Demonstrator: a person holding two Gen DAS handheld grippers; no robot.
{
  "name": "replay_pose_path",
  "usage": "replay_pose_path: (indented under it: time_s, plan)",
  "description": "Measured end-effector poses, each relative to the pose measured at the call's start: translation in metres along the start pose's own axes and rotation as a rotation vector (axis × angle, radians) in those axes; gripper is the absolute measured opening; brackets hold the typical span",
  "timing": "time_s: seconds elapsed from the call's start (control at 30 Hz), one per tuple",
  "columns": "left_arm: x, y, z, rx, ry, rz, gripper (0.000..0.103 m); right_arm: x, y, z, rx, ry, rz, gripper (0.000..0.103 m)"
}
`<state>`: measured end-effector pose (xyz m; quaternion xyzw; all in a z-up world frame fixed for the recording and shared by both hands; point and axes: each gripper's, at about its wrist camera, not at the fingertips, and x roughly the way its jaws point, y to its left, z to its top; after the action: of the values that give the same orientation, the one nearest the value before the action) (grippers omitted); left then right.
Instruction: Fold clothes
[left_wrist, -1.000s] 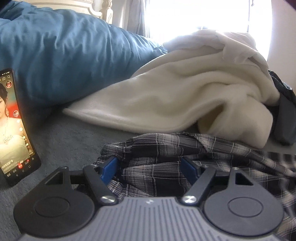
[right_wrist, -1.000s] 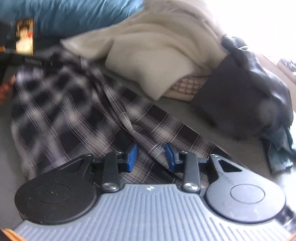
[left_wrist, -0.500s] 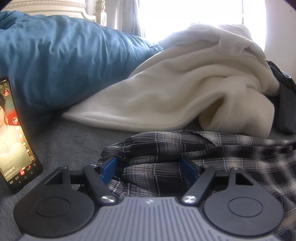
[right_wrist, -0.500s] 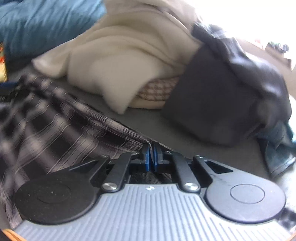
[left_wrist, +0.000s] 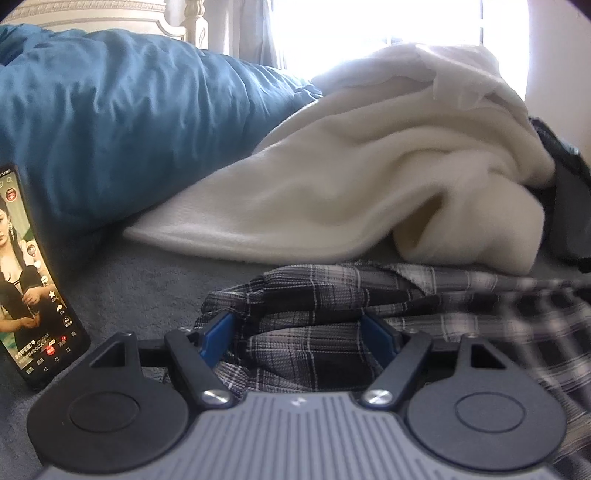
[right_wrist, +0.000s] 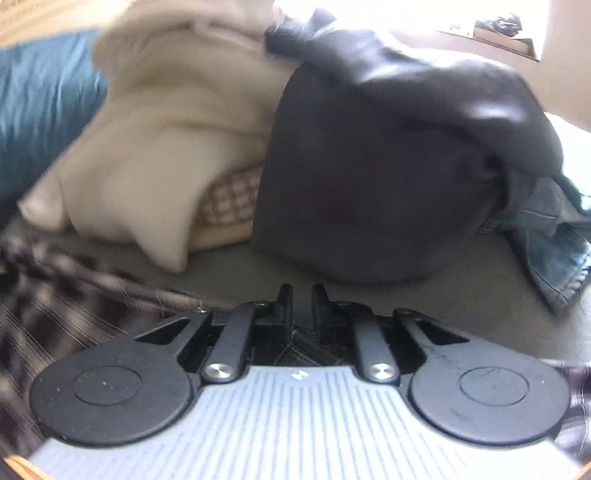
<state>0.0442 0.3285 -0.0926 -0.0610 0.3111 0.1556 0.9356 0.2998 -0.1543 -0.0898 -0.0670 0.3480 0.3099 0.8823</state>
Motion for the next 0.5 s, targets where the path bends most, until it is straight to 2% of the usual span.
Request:
replay_pose_path:
  time_s: [0.13, 0.23, 0.3, 0.4, 0.43, 0.5]
  plan:
    - [-0.013, 0.005, 0.006, -0.022, -0.031, 0.002, 0.079, -0.023, -0.002, 0.0, 0.053, -0.081, 0.038, 0.011]
    - [-0.02, 0.0, 0.01, -0.018, -0.059, 0.007, 0.079, -0.02, 0.02, -0.003, 0.026, -0.064, 0.222, 0.012]
    - [-0.02, -0.007, 0.012, -0.011, -0.072, -0.013, 0.079, -0.007, 0.045, -0.005, -0.038, -0.029, 0.285, 0.012]
    - [-0.016, -0.021, 0.014, 0.003, -0.081, -0.042, 0.079, 0.027, 0.074, -0.007, -0.078, 0.051, 0.277, 0.012]
    - [-0.011, -0.028, 0.013, 0.009, -0.074, -0.051, 0.079, 0.038, 0.078, -0.007, -0.058, 0.072, 0.251, 0.01]
    - [0.001, -0.037, 0.013, 0.008, -0.049, -0.047, 0.079, 0.047, 0.077, -0.006, 0.016, 0.058, 0.227, 0.01]
